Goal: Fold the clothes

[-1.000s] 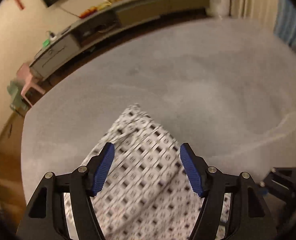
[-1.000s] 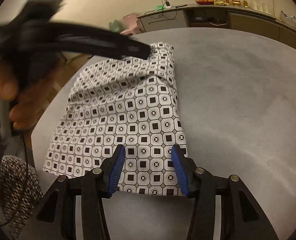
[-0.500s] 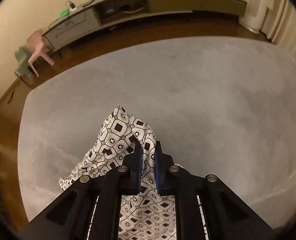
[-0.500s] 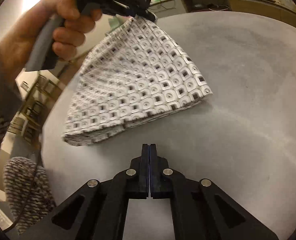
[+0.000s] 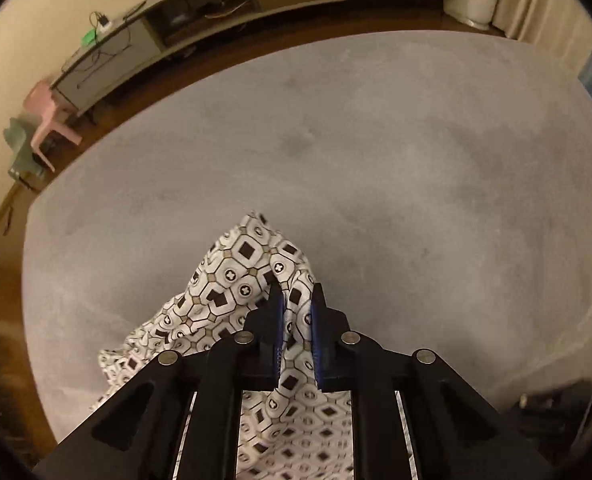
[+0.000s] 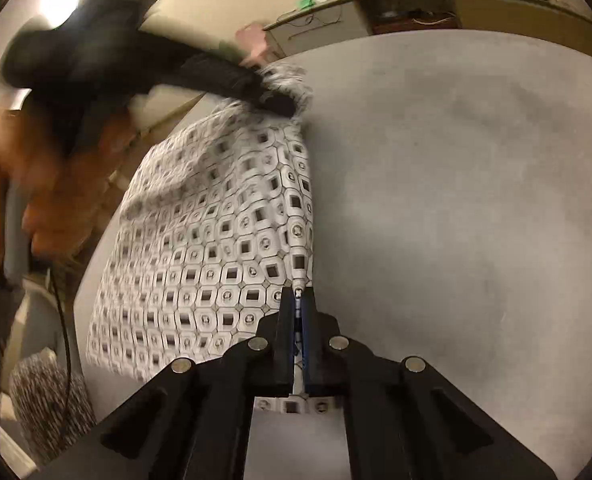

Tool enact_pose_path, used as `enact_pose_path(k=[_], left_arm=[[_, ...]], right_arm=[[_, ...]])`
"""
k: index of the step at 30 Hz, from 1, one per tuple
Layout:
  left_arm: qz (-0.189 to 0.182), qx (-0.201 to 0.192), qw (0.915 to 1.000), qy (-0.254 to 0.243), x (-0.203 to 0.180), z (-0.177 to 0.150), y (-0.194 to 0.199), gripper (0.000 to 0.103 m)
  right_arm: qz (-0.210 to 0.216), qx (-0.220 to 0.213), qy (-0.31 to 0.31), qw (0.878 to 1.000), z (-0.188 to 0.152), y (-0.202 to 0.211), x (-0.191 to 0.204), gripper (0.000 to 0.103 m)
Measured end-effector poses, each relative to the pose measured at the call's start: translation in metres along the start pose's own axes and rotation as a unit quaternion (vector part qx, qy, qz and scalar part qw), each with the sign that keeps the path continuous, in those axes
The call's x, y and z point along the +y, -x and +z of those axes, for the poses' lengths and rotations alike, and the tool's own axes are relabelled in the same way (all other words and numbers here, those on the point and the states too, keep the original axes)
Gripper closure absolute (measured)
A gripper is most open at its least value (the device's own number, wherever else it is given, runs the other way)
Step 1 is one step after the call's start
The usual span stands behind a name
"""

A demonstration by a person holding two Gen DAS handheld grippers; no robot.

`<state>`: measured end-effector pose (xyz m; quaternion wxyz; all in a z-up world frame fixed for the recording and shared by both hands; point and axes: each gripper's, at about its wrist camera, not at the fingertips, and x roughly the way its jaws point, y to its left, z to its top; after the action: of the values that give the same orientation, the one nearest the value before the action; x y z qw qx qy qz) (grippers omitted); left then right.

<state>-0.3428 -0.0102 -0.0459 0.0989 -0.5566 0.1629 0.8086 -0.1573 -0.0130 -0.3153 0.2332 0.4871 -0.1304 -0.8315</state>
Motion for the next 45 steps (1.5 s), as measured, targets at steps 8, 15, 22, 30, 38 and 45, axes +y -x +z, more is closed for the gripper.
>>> enact_pose_path(k=[8,15,22,30,38,45], left_arm=[[0.008,-0.044,0.9981,0.043,0.011,-0.006,0.031,0.089],[0.014,-0.089,0.993,0.077,0.023,-0.04,0.068,0.083],[0.033,-0.087,0.9835,0.155,0.077,-0.138,0.072,0.079],[-0.084,-0.131,0.9795,0.127,0.037,-0.156,0.077,0.077],[-0.038,-0.143,0.9885,0.031,-0.02,-0.142,0.048,0.074],[-0.07,-0.143,0.9811,0.11,0.02,-0.138,0.058,0.066]], right_arm=[[0.015,0.021,-0.029,0.999,-0.036,0.035,0.012,0.1],[0.015,0.025,-0.042,0.999,-0.027,0.029,0.013,0.1],[-0.051,0.024,-0.04,0.998,0.007,0.066,-0.018,0.1],[-0.211,-0.09,-0.113,0.967,0.021,0.165,-0.076,0.075],[-0.16,-0.02,0.087,0.983,-0.025,0.092,0.07,0.075],[-0.183,-0.028,0.054,0.981,-0.029,0.113,0.079,0.073]])
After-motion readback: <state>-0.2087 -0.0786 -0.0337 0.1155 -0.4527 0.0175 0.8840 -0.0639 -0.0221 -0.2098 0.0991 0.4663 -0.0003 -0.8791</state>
